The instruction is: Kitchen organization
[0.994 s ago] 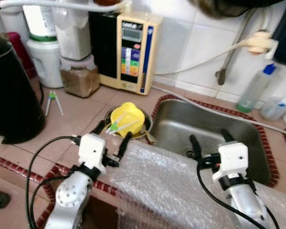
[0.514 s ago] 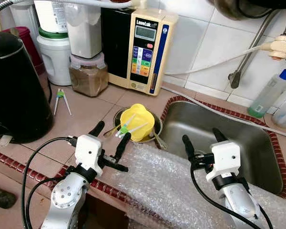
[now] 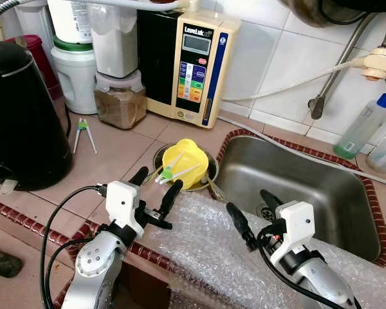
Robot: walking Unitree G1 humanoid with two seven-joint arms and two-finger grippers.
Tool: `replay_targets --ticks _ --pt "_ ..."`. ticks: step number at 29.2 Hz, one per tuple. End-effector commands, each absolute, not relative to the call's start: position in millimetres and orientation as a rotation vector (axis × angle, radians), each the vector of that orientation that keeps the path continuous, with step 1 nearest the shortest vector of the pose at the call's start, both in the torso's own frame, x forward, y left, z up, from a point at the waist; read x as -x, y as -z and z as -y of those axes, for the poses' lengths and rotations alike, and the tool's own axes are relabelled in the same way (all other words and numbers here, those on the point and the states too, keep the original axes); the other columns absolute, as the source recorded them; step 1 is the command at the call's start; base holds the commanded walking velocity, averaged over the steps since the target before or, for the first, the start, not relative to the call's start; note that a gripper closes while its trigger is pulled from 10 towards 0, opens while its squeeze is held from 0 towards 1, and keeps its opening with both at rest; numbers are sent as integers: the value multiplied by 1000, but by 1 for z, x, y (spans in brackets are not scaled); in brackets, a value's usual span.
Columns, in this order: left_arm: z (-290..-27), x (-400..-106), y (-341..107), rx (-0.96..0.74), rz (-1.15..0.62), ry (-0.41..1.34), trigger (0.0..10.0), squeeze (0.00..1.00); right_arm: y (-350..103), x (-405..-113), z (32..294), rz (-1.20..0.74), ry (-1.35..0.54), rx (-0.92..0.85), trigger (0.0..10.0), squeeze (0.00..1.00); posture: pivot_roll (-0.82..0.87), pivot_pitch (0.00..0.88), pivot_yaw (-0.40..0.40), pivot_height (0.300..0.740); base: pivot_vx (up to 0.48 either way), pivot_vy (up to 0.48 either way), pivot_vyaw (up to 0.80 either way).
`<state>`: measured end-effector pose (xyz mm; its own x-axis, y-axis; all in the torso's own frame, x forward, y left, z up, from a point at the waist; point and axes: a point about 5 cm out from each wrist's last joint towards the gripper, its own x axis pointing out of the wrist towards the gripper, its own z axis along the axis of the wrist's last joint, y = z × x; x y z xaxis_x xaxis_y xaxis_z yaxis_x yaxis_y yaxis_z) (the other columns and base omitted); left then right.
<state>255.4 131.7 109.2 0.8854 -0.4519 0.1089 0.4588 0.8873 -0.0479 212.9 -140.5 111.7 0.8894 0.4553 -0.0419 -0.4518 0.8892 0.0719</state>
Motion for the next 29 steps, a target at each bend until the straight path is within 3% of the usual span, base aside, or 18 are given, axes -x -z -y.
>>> replay_targets --ticks 1,4,5,6,7,8,12,13,29 --pt "-127 -257 -108 82 87 495 10000 0 -118 -212 143 -50 -487 -71 10000 0 164 0 -115 740 0 0 0" --pt "-127 -257 -107 88 85 496 10000 0 -119 -209 138 -80 -551 -119 10000 0 164 0 -116 740 0 0 0" --pt "-127 -258 -107 94 84 494 9412 0 -119 -207 136 -96 -580 -144 10000 0 166 0 -115 740 0 0 0" --pt "-128 -258 -106 98 82 493 7765 0 -119 -206 135 -101 -587 -160 10000 0 166 0 -115 740 0 0 0" --pt "-128 -259 -106 100 81 491 3216 0 -118 -205 132 -114 -609 -184 10000 0 167 0 -115 740 0 0 0" --pt "-128 -259 -106 101 81 490 2353 0 -119 -203 130 -116 -625 -186 10000 0 168 0 -114 740 0 0 0" --pt "-128 -262 -107 103 83 486 2039 0 -117 -200 127 -131 -661 -193 10000 0 171 0 -112 740 0 0 0" --pt "-128 -263 -107 104 86 482 78 0 -116 -201 128 -135 -661 -195 10000 0 173 0 -111 740 0 0 0" --pt "-137 -263 -110 97 96 459 0 0 -114 -211 127 -135 -655 -201 10000 0 220 0 -120 740 0 0 0"
